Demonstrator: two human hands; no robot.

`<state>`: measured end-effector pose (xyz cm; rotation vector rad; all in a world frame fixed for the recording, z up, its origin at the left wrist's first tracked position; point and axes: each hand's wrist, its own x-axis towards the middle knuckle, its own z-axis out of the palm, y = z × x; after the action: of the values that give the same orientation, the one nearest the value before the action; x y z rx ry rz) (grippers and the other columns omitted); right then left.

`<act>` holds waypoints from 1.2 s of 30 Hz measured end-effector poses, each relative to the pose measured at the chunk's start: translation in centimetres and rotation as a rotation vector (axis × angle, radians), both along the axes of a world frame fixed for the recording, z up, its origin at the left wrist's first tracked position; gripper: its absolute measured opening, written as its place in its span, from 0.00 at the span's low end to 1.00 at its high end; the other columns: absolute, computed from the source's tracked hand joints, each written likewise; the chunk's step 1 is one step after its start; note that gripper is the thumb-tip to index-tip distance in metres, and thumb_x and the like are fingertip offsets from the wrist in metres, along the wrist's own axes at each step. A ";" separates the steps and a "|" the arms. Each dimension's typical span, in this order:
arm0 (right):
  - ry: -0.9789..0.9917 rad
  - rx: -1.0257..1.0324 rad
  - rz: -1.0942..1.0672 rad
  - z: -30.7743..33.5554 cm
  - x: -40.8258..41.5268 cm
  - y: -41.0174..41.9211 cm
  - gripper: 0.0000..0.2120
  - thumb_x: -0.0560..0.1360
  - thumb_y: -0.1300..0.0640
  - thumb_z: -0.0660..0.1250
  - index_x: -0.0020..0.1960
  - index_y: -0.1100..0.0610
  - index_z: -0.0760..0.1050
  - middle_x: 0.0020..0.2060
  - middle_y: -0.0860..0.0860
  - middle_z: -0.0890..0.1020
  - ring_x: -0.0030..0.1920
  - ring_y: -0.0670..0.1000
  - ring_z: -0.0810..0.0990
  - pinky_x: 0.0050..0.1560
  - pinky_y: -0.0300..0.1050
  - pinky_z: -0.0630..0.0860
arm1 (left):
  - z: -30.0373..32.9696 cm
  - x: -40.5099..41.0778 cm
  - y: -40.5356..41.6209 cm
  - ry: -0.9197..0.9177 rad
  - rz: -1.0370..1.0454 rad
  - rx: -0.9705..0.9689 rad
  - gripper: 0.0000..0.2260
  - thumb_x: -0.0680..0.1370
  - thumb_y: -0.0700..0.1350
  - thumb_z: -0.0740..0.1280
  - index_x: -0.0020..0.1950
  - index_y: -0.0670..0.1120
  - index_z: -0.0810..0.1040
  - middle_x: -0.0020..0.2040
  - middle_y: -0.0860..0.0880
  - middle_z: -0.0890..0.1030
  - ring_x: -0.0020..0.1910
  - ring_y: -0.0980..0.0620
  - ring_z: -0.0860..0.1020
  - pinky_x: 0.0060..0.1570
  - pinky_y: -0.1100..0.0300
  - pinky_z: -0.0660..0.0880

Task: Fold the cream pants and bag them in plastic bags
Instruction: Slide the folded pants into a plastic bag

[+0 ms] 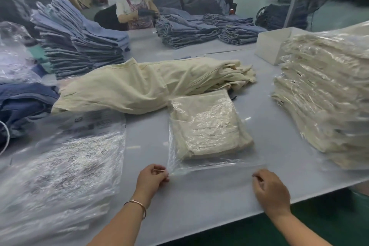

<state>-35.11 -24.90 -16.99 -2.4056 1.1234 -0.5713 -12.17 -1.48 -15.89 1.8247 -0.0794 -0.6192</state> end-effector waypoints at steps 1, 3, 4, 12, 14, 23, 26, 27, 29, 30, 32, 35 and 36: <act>-0.016 0.115 -0.006 0.4 1.0 1.6 0.08 0.72 0.67 0.69 0.37 0.56 0.76 0.33 0.53 0.81 0.32 0.52 0.75 0.30 0.38 0.66 | 0.0 0.1 0.1 0.026 0.013 -0.015 0.05 0.74 0.32 0.70 0.47 0.40 0.78 0.37 0.43 0.82 0.29 0.54 0.81 0.31 0.65 0.77; -0.056 0.404 0.036 0.7 3.6 5.2 0.08 0.73 0.65 0.67 0.37 0.56 0.76 0.29 0.52 0.81 0.29 0.51 0.76 0.30 0.42 0.70 | -0.1 0.2 0.4 0.085 0.025 -0.041 0.06 0.75 0.33 0.69 0.49 0.42 0.78 0.38 0.44 0.82 0.30 0.54 0.80 0.30 0.66 0.76; -0.085 0.607 0.070 0.8 5.2 7.1 0.06 0.74 0.64 0.66 0.39 0.57 0.77 0.28 0.52 0.81 0.27 0.50 0.77 0.30 0.43 0.72 | -0.2 0.2 0.5 0.117 0.025 -0.049 0.05 0.75 0.34 0.69 0.49 0.41 0.78 0.38 0.44 0.82 0.30 0.54 0.80 0.29 0.67 0.76; -0.330 1.445 -0.075 1.1 15.0 15.8 0.08 0.75 0.59 0.70 0.41 0.62 0.76 0.25 0.54 0.76 0.19 0.46 0.70 0.21 0.34 0.65 | -0.5 0.8 0.8 0.159 -0.093 0.013 0.04 0.76 0.34 0.67 0.44 0.35 0.81 0.33 0.43 0.81 0.30 0.52 0.78 0.31 0.64 0.75; -0.355 1.437 -0.120 1.2 16.0 16.1 0.09 0.73 0.61 0.71 0.37 0.62 0.75 0.24 0.53 0.74 0.18 0.45 0.66 0.19 0.34 0.62 | -0.5 0.9 0.8 0.139 -0.125 0.041 0.06 0.76 0.33 0.64 0.45 0.33 0.80 0.33 0.41 0.80 0.29 0.51 0.78 0.29 0.64 0.74; -0.439 1.362 -0.263 0.7 16.6 15.6 0.10 0.73 0.68 0.69 0.35 0.62 0.72 0.22 0.54 0.76 0.16 0.45 0.66 0.18 0.34 0.60 | -0.4 0.9 1.0 0.096 -0.133 0.075 0.10 0.77 0.32 0.64 0.36 0.40 0.75 0.29 0.45 0.77 0.25 0.54 0.75 0.25 0.65 0.71; -0.463 1.320 -0.355 0.3 14.9 12.7 0.10 0.73 0.66 0.70 0.35 0.62 0.72 0.24 0.55 0.76 0.17 0.45 0.67 0.18 0.32 0.60 | -0.4 1.0 1.0 0.122 -0.116 0.064 0.09 0.78 0.31 0.64 0.37 0.39 0.73 0.31 0.44 0.75 0.23 0.53 0.74 0.22 0.65 0.71; -0.465 1.299 -0.383 0.3 14.0 11.4 0.10 0.73 0.65 0.70 0.35 0.62 0.73 0.25 0.54 0.76 0.18 0.45 0.67 0.18 0.32 0.60 | -0.4 1.1 1.0 0.126 -0.121 0.061 0.09 0.78 0.31 0.64 0.38 0.38 0.73 0.31 0.43 0.75 0.23 0.52 0.74 0.22 0.64 0.71; -0.485 1.250 -0.442 0.3 11.9 8.3 0.10 0.73 0.65 0.71 0.34 0.62 0.74 0.25 0.54 0.76 0.18 0.46 0.68 0.18 0.33 0.61 | -0.4 1.2 1.2 0.130 -0.134 0.056 0.09 0.78 0.31 0.63 0.38 0.38 0.73 0.31 0.43 0.74 0.24 0.51 0.74 0.22 0.64 0.71; -0.502 1.230 -0.472 0.5 10.8 6.6 0.10 0.73 0.65 0.71 0.34 0.62 0.74 0.24 0.55 0.76 0.17 0.45 0.68 0.17 0.32 0.62 | -0.5 1.3 1.3 0.130 -0.144 0.055 0.09 0.78 0.31 0.63 0.38 0.37 0.73 0.30 0.43 0.74 0.24 0.50 0.74 0.22 0.64 0.71; -0.536 1.199 -0.533 0.8 8.3 3.3 0.10 0.73 0.66 0.71 0.34 0.63 0.74 0.22 0.54 0.76 0.15 0.44 0.69 0.16 0.32 0.62 | -0.6 1.4 1.6 0.130 -0.156 0.062 0.09 0.78 0.31 0.63 0.38 0.37 0.73 0.30 0.42 0.74 0.23 0.50 0.73 0.22 0.64 0.71; -0.568 1.172 -0.635 1.2 4.7 -1.3 0.10 0.73 0.67 0.69 0.34 0.64 0.73 0.16 0.51 0.75 0.13 0.43 0.69 0.15 0.30 0.63 | -0.8 2.0 2.3 0.147 -0.147 0.071 0.10 0.78 0.29 0.62 0.38 0.37 0.72 0.29 0.42 0.73 0.22 0.51 0.72 0.19 0.67 0.68; -0.560 1.175 -0.656 1.3 3.7 -2.4 0.10 0.74 0.67 0.69 0.34 0.64 0.73 0.15 0.50 0.74 0.13 0.43 0.69 0.15 0.29 0.63 | -0.7 2.3 2.4 0.157 -0.143 0.080 0.10 0.78 0.29 0.62 0.37 0.37 0.72 0.28 0.42 0.73 0.22 0.51 0.72 0.19 0.68 0.67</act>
<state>-31.40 -27.29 -15.67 -0.8100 1.3951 -0.4998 -9.91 0.94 -16.59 1.8515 -0.0816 -0.8754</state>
